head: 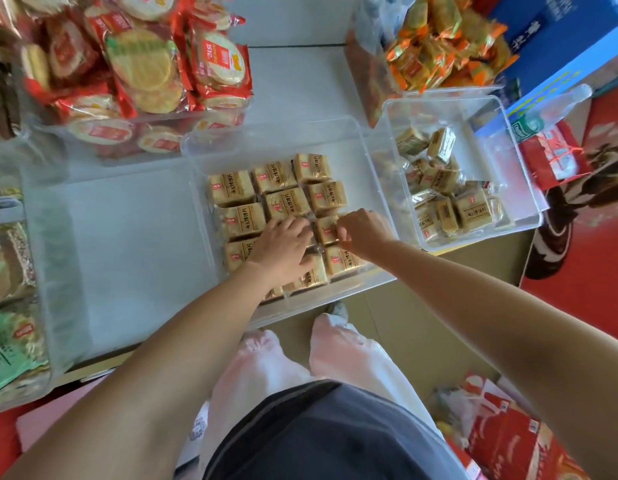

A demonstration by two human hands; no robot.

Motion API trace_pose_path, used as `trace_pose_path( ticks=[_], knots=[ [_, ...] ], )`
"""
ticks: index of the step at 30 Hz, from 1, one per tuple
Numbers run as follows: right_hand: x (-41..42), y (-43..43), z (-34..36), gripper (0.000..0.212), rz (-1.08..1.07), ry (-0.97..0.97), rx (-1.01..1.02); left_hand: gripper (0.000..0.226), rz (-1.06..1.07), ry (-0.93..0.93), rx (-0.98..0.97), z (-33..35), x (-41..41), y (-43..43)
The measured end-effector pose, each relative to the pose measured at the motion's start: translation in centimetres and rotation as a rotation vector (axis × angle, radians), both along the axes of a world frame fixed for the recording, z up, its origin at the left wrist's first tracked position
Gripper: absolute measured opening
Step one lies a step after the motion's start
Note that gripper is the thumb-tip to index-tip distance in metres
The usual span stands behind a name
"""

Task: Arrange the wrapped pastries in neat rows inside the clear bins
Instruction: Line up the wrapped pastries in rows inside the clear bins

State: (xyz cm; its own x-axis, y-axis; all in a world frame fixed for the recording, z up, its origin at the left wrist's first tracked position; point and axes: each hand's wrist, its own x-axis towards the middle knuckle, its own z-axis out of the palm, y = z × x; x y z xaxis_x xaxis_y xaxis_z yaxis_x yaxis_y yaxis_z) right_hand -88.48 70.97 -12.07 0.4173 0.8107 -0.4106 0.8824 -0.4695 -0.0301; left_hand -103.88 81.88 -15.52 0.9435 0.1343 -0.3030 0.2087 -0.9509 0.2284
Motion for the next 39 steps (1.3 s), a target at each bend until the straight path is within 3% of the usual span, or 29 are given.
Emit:
trace_pose_path(
  ticks=[4, 8, 11, 18, 24, 28, 32, 35, 39],
  knots=[
    [2.2, 0.2, 4.1, 0.009, 0.072, 0.286, 0.361, 0.031, 0.122, -0.349, -0.017, 2.6, 3.5, 0.0],
    [8.0, -1.7, 7.7, 0.014, -0.08, 0.229, 0.632, 0.032, 0.219, -0.572, -0.078, 4.8, 9.0, -1.3],
    [13.5, -4.7, 7.4, 0.015, -0.182, 0.182, 0.625, 0.036, 0.235, -0.601, -0.14, 5.5, 13.3, -3.5],
    [25.6, -8.9, 3.4, 0.027, -0.227, 0.301, 0.494, 0.063, 0.379, -0.338, -0.072, 4.0, 22.6, -7.6],
    [33.4, -6.2, 0.0, 0.057, 0.003, 0.253, 0.253, 0.065, 0.562, -0.173, 0.133, 2.7, 26.4, -8.9],
    [34.4, -5.3, -2.6, 0.075, 0.01, 0.232, 0.13, 0.063, 0.637, -0.15, 0.185, 2.5, 26.9, -9.5],
    [34.3, -5.3, -3.0, 0.064, 0.127, 0.178, 0.171, 0.061, 0.661, -0.213, 0.162, 2.2, 27.1, -9.5],
    [34.9, -5.5, -2.1, 0.049, 0.078, 0.306, 0.243, 0.06, 0.65, -0.218, 0.164, 2.1, 27.1, -9.5],
    [35.3, -5.8, 0.1, 0.046, 0.179, 0.383, 0.393, 0.058, 0.616, -0.236, 0.132, 2.6, 26.9, -9.3]
  ],
)
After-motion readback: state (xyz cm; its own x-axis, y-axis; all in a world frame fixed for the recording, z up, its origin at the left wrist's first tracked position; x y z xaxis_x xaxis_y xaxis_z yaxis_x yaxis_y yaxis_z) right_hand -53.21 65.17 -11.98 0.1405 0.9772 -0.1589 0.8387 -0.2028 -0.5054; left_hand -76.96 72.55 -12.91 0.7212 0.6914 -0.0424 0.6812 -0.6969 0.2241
